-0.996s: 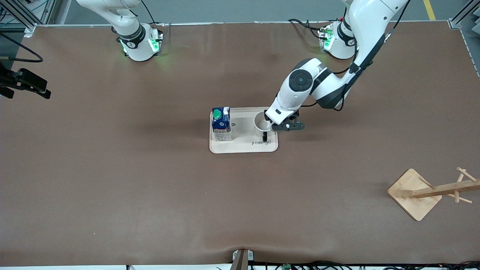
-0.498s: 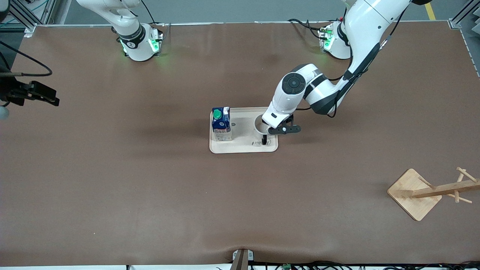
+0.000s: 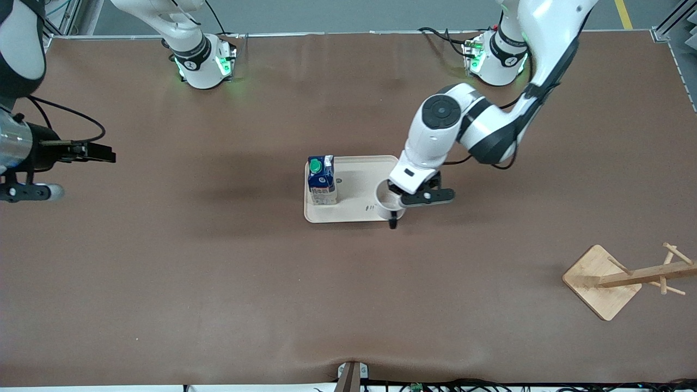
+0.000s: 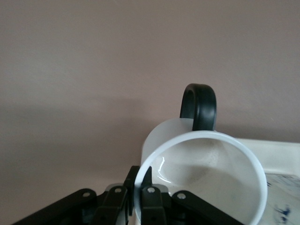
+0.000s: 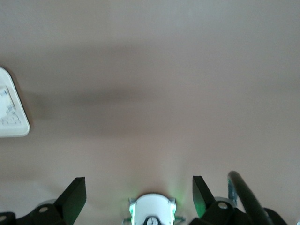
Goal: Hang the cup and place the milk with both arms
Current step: 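Grasp the mug handle with the left gripper and lift it, then carry the mug toward the stand while the right gripper grasps the milk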
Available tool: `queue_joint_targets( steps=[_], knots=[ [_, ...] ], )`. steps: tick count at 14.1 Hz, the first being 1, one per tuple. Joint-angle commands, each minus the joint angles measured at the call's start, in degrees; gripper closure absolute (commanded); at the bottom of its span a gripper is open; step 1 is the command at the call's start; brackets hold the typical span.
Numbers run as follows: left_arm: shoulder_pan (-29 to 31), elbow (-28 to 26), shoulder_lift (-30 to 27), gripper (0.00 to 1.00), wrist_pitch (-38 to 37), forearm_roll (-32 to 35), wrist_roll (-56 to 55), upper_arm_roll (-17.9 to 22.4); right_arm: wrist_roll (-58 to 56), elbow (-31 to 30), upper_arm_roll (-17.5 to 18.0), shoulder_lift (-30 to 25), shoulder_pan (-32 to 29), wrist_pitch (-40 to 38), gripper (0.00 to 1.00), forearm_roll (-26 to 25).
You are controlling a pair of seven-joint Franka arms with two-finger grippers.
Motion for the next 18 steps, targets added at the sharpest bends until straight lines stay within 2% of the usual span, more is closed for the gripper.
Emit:
queue_joint_targets(
  steps=[1,3,5,7,9,10,11,13,14,16,18],
  knots=[
    [9.2,1.4,-4.7,1.0,-5.7,-4.0,11.5,-2.5,0.4,0.6,0.6,3.4,0.0,-1.5,0.0,2.7],
    [14.4,7.4,-5.2,1.0,-13.2,-7.9,22.6,-2.8,0.8,0.7,0.6,4.0,4.7,-0.9,0.0,2.6],
    [16.9,14.0,-4.5,1.0,-22.1,-8.5,28.7,-2.6,4.7,2.0,0.7,5.4,8.7,0.2,0.0,2.9],
    [20.4,17.0,-4.4,1.0,-27.3,-9.1,31.3,-2.6,8.1,3.0,0.7,5.4,11.9,2.3,0.0,5.2],
    [24.1,19.0,-4.5,1.0,-31.4,-9.7,33.7,-2.6,8.7,2.3,0.7,5.7,15.3,7.9,0.0,5.6],
    [26.1,19.2,-4.7,1.0,-31.9,-9.6,37.1,-2.5,8.9,1.7,0.7,6.9,16.6,9.9,0.0,5.7],
    [28.6,19.4,-4.9,1.0,-32.0,-9.5,40.5,-2.5,8.9,1.8,0.7,8.5,18.0,10.9,0.0,7.9],
    [33.1,20.3,-5.0,1.0,-32.0,-9.3,47.2,-2.5,12.0,1.6,0.7,10.3,20.9,15.2,0.0,17.6],
    [35.3,20.4,-5.0,1.0,-32.0,-9.2,49.8,-2.5,15.9,1.6,0.7,11.2,22.6,17.6,0.0,19.4],
    [38.8,21.7,-3.9,1.0,-31.0,-9.3,52.6,-2.4,21.8,1.6,0.7,12.2,26.8,20.5,0.0,19.4],
    [40.2,23.9,-2.2,1.0,-30.6,-9.3,56.6,-2.3,22.3,1.6,0.7,14.2,29.3,22.0,0.0,19.3]
  ],
)
